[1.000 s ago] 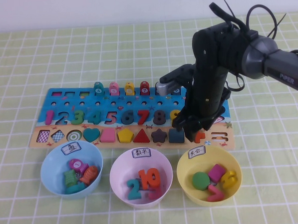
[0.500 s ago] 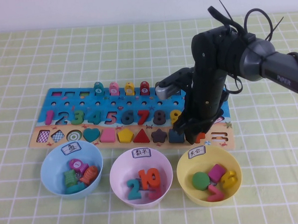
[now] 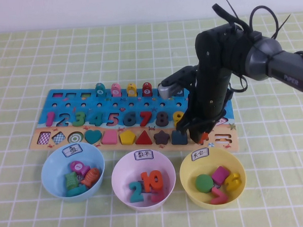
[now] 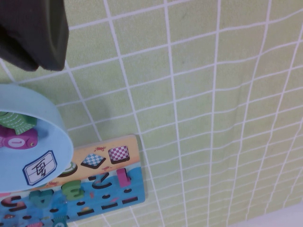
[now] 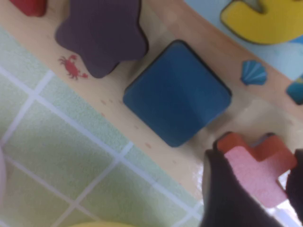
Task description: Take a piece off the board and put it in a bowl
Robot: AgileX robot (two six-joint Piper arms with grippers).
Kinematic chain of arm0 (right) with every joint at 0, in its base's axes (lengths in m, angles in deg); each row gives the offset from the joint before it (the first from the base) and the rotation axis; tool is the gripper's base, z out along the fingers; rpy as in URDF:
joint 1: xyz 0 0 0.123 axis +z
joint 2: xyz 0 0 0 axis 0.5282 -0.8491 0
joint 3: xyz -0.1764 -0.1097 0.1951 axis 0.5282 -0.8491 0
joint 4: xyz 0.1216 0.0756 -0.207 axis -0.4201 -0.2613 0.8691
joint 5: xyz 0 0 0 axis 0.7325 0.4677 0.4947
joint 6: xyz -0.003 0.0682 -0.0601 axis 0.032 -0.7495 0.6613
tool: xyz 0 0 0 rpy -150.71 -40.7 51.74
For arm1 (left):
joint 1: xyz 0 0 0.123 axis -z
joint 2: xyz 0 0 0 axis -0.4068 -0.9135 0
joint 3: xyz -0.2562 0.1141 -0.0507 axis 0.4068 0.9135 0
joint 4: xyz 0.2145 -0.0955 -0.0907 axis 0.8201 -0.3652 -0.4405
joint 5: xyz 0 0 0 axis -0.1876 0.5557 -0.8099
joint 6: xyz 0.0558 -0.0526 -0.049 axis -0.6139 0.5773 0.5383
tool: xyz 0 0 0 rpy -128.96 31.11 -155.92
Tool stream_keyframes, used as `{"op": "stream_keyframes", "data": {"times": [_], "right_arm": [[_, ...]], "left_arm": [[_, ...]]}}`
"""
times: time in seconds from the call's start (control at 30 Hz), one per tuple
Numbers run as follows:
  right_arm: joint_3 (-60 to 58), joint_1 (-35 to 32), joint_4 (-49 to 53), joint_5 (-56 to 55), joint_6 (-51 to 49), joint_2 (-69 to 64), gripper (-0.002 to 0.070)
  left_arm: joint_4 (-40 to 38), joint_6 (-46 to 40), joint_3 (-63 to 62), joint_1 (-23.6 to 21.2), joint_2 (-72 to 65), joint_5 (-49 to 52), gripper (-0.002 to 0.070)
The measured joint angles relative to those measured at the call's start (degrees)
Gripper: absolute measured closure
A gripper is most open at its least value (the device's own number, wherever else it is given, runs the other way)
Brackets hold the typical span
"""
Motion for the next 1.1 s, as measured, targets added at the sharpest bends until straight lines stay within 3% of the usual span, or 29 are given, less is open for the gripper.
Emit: {"op": "stream_keyframes", "data": {"times": [0.53,0.83,1.1], "right_arm": [[-0.79,0.15,-1.7,0.19,-1.19,12.31,0.0428],[-16.84,5.74,-3.21,0.54,-1.22,28.43,0.0428],[-22.28,6.94,-3.39,0.67,-1.22,27.53,0.0428]], "left_arm": [[0.0,0.0,0.0,0.0,0.0,0.0,0.068],[0.34,0.0,0.0,0.0,0.0,0.0,0.068],[0.46,0.0,0.0,0.0,0.0,0.0,0.068]]}}
